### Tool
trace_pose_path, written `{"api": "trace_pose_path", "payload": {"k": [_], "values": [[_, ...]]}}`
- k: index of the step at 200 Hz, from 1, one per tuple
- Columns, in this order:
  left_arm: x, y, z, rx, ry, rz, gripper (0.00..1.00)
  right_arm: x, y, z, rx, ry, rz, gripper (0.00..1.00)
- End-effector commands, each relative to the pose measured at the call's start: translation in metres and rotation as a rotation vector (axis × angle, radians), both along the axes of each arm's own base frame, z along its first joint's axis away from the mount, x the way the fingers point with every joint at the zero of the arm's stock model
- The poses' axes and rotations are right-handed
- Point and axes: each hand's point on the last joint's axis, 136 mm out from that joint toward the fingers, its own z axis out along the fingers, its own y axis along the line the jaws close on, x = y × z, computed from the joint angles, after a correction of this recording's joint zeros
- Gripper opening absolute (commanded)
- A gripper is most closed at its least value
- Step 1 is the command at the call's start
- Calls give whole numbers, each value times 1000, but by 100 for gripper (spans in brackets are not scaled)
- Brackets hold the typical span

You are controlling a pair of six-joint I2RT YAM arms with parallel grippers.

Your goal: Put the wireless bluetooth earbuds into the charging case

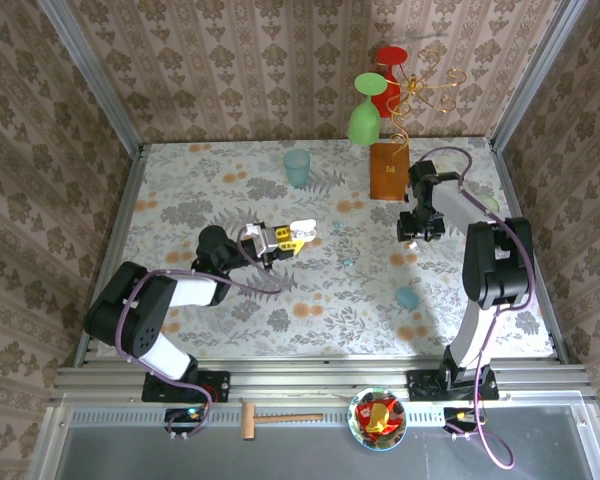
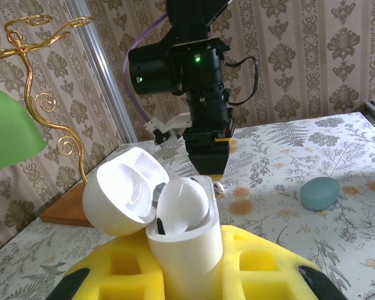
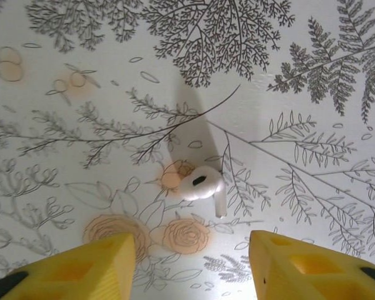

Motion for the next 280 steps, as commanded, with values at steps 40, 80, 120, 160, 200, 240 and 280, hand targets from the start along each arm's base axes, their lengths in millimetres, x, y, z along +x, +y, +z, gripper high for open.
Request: {"api": "trace_pose_path", "payload": {"k": [40,80,120,160,200,240,280], "values": [[-11,-5,1,1,-55,-54,0,-4,-2,-13,19,144,26,42],[-9,-5,1,1,-61,-55,0,-1,0,-22,39,180,51,43],[-9,-6,2,0,-61,-54,0,-1,-1,-30,32,216,81,43],[-9,-5,3,-2,-64,-55,0,-3,-3,-35,22,243,127,43],[-9,-6,5,-4,-67,-57,0,-2,-7,-41,30,258,139,40],[-9,-6,5,-5,-66,-59,0,0,-7,-48,36,270,136,37],[-9,-6,5,-5,-65,-59,0,2,-6,-51,42,271,132,31]]}}
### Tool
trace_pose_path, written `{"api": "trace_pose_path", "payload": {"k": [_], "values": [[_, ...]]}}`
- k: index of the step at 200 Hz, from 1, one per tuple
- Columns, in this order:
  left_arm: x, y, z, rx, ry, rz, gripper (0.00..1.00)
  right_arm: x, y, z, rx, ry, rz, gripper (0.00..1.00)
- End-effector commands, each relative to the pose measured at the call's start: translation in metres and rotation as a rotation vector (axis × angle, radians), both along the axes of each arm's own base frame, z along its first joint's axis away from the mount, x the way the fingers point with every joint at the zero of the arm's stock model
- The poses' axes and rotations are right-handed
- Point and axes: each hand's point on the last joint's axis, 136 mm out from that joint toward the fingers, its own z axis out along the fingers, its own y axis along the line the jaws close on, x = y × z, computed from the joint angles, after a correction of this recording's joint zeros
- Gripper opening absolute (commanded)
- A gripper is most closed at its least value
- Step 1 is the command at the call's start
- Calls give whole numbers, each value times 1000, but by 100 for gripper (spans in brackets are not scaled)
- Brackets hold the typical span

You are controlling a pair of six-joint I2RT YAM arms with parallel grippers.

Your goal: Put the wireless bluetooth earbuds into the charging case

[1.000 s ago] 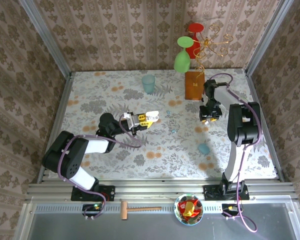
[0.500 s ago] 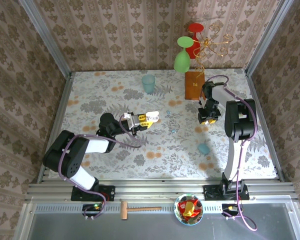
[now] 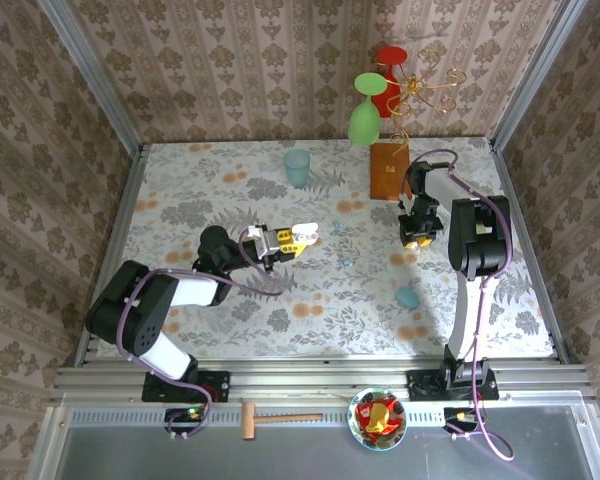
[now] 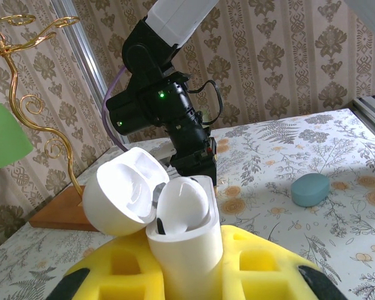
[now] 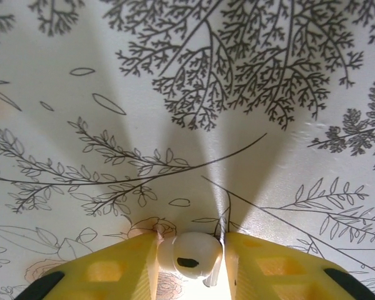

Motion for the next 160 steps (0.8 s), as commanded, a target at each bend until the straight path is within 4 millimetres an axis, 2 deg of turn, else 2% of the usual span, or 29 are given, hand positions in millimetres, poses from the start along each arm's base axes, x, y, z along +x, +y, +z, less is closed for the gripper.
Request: {"api": "trace_pose_path", "payload": {"k": [1,49,95,127,160], "values": [[-4,-3,9,-15,-56,-29,0,-3,1,-10,17,37,12,31],[-4,-3,7,-12,-52,-28,0,-3,3,2,11,-13,3,28],[-1,-4,6,-13,-43,-11,0,6,11,43,22,-222,-34,27],[5,-7,4,-11,-46,21,0,14,41,77,75,-422,-7,27],[10,-9,4,-15,-24,34,0,13,85,116,122,-596,62,27]]}}
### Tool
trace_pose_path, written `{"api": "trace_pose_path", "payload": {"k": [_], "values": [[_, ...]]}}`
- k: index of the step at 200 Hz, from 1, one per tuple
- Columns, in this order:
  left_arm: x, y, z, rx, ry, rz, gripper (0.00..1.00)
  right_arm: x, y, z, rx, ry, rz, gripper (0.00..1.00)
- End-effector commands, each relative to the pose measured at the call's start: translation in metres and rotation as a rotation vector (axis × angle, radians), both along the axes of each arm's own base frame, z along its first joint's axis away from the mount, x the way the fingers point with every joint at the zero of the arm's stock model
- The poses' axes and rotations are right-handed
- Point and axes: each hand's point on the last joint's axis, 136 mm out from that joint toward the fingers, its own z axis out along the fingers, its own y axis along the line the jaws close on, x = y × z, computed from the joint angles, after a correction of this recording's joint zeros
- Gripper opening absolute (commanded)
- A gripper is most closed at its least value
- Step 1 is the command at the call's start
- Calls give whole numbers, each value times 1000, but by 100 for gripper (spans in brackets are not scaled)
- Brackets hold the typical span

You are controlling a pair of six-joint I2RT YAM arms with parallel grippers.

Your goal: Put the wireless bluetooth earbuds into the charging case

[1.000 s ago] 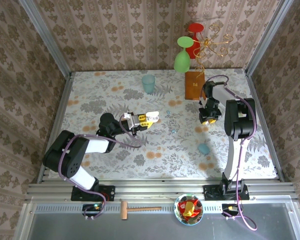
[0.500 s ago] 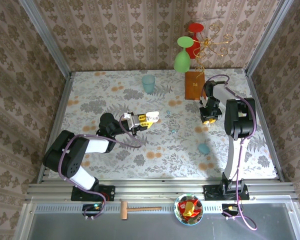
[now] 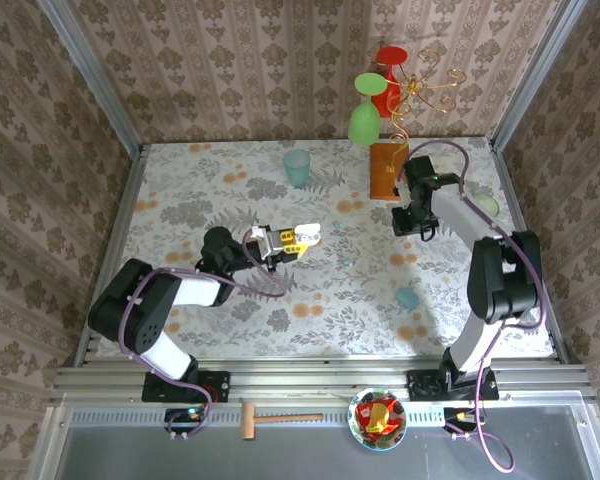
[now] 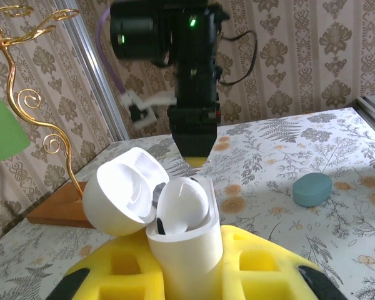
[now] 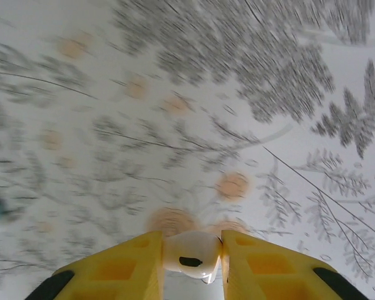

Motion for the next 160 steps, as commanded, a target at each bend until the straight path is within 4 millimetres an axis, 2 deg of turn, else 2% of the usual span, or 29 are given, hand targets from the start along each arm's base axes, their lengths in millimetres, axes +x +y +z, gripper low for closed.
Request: {"api": "trace_pose_path", "payload": {"k": [1,63,130,160], "values": [[7,-3,9,-21,-41,17,0,9,33,31,55,-159,29,27],[27,-5,3,-30,42,88,0,-6,113,91,141,-338,156,26],[40,-8,5,-57,121,126,0,-19,177,133,266,-452,321,26],[39,-12,6,-60,127,111,0,-23,201,143,337,-470,373,26]]}}
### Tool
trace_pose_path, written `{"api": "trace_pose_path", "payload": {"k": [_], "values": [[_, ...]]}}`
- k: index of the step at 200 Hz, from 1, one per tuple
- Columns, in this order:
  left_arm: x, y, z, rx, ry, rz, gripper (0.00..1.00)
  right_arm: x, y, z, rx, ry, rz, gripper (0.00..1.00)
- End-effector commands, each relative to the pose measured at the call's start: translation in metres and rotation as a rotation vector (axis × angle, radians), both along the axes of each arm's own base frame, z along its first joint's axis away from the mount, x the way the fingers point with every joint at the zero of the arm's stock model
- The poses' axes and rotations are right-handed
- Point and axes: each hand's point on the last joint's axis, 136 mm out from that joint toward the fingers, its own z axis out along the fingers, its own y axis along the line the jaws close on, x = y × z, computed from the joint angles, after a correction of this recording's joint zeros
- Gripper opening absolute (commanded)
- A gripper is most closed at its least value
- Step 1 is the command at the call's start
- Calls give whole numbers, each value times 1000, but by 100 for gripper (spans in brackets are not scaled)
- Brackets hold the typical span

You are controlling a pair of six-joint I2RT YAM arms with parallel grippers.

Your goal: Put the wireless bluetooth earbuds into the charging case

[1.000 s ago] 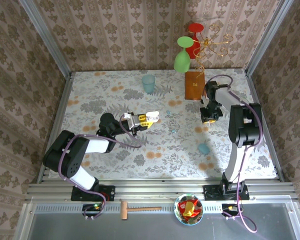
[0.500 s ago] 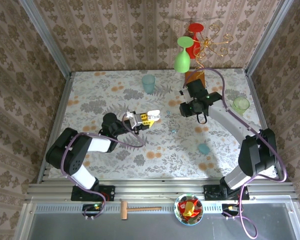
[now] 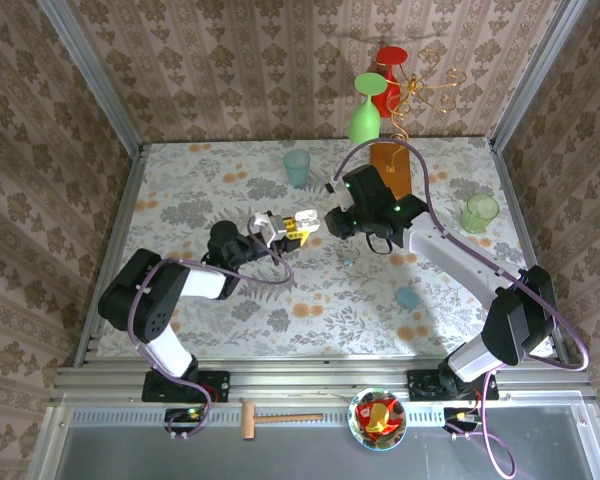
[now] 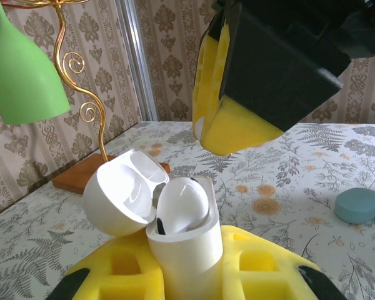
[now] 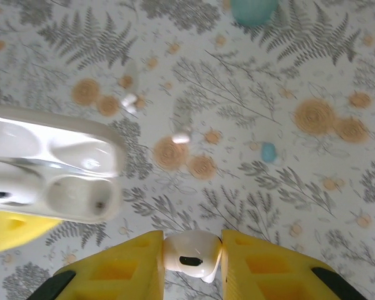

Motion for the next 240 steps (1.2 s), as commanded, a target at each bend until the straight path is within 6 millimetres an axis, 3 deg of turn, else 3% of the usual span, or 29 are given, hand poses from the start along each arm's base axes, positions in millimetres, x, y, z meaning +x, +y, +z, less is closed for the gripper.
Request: {"api": "trace_pose_path", "payload": {"k": [1,89,148,240], "values": [[2,-6,10,-32,1,-12,0,1,23,40,110,-79,50,26],[1,-7,15,-47,18,-15,0,6,46,42,159,-87,92,26],[1,-7,26,-76,35,-14,0,7,46,23,135,-55,85,26],[9,-5,44,-133,73,41,0,6,43,18,141,-59,69,25]]}}
